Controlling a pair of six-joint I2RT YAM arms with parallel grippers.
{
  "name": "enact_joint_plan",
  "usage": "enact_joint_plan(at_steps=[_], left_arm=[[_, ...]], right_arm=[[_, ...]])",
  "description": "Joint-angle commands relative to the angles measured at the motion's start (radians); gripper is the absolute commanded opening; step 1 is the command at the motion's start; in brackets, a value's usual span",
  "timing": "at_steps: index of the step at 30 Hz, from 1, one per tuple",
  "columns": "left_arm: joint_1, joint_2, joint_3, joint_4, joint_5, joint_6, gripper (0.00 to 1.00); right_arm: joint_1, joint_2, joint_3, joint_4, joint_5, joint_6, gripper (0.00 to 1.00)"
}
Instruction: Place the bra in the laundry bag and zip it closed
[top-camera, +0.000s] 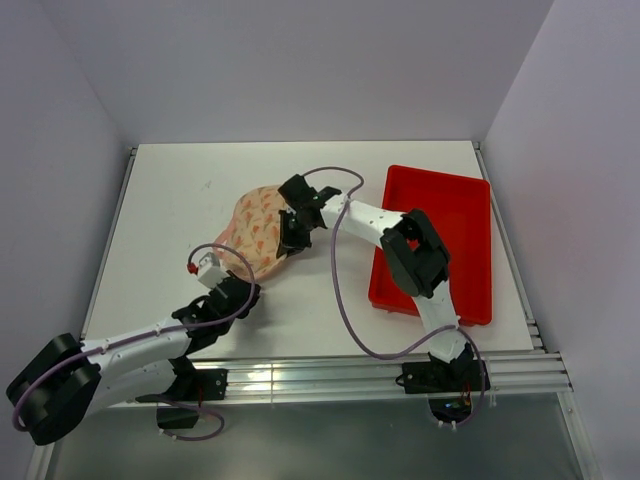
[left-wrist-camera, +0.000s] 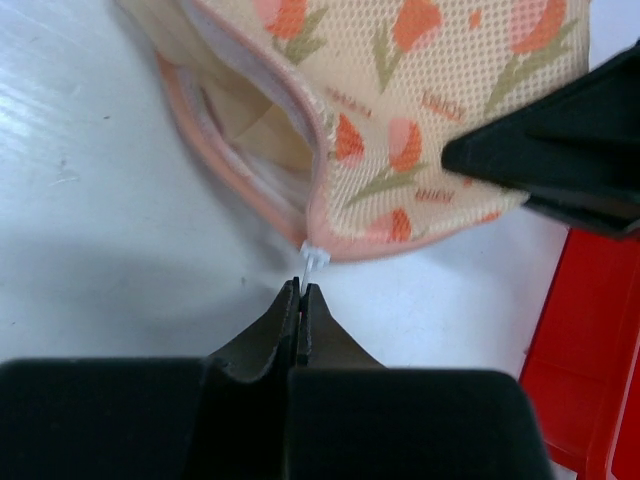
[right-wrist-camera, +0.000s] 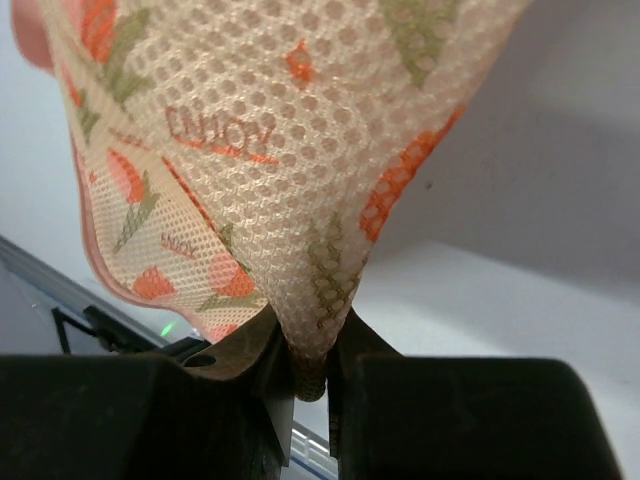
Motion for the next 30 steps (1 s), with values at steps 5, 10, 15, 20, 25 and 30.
enact_joint_plan(at_steps=[5,10,15,20,25,30], left_arm=[[0.013,-0.039,-0.037,-0.071,-0.029,0.039,0.0],[0.013,0.064,0.016,0.052,0.028,0.135,0.0],[0.013,0.156,0.072,0.104,0.053,0.169,0.0],[0.015,0.174,0.101,0.14,0.085,0.204,0.0],[0.013,0.191,0.114,0.186,0.139,0.249,0.0],[0.015,0.196,0.123,0.204,0.191,0.298,0.0]], right_arm=[[-0.095,0.116,0.234,-0.154,0.174,-0.155,0.31],[-0.089,-0.017,0.088,-0.087,0.171,-0.114,0.61],[-0.083,-0.128,-0.033,-0.028,0.143,-0.048,0.64],[-0.021,-0.253,-0.242,0.117,0.084,0.044,0.64],[0.003,-0.338,-0.43,0.278,0.054,0.193,0.65],[0.003,-0.373,-0.553,0.424,0.06,0.326,0.66]])
